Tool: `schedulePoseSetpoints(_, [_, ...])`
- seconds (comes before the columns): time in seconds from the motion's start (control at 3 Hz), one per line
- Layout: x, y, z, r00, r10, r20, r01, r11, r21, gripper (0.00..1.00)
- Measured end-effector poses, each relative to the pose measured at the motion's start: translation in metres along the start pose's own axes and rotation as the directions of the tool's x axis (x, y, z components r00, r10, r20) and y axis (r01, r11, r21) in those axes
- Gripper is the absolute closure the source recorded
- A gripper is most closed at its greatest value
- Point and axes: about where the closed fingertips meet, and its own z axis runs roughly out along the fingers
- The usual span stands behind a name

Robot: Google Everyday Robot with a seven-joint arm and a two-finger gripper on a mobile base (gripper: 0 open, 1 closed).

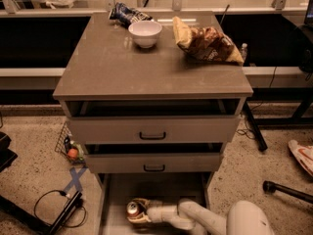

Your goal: Place coke can into bottom drawer

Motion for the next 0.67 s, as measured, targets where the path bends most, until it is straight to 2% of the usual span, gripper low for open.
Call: schedulePoseSetpoints(0.67, [-0.0006,0.0026,0.0039,1.000,0.002,0.004,-0.002,1.0000,-0.006,0.51])
